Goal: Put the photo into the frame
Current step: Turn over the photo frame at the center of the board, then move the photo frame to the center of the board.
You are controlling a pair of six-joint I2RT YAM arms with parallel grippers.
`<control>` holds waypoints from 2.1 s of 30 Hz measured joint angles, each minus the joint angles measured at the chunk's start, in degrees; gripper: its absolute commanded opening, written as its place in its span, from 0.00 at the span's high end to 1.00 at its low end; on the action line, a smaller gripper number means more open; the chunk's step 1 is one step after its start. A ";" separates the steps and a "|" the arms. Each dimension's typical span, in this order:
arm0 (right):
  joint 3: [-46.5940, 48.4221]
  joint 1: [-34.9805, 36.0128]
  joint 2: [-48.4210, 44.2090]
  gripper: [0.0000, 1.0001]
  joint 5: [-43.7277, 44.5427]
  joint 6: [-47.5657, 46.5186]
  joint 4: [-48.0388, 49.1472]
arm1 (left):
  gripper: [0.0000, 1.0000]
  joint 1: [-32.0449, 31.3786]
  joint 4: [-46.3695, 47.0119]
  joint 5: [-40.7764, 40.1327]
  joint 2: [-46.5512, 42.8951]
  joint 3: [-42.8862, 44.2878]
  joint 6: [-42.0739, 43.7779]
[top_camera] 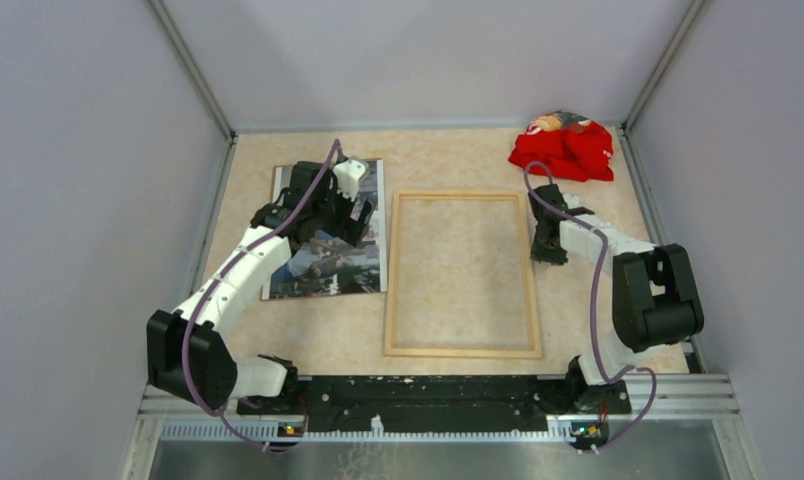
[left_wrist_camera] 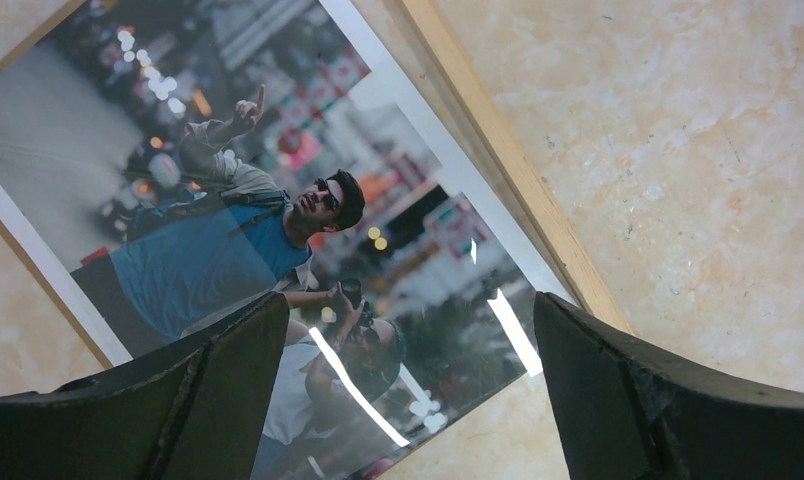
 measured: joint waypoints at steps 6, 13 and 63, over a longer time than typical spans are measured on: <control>0.04 0.00 -5.29 0.35 -5.99 0.83 1.16 | 0.02 0.09 -0.04 0.04 0.31 0.00 -0.02; -2.10 0.04 -7.52 0.35 -11.34 2.19 4.94 | 0.02 0.15 -0.50 0.09 0.76 0.00 -0.04; 24.02 32.24 11.98 0.30 5.95 10.73 -0.92 | 0.02 18.60 -3.17 7.52 4.31 0.42 2.40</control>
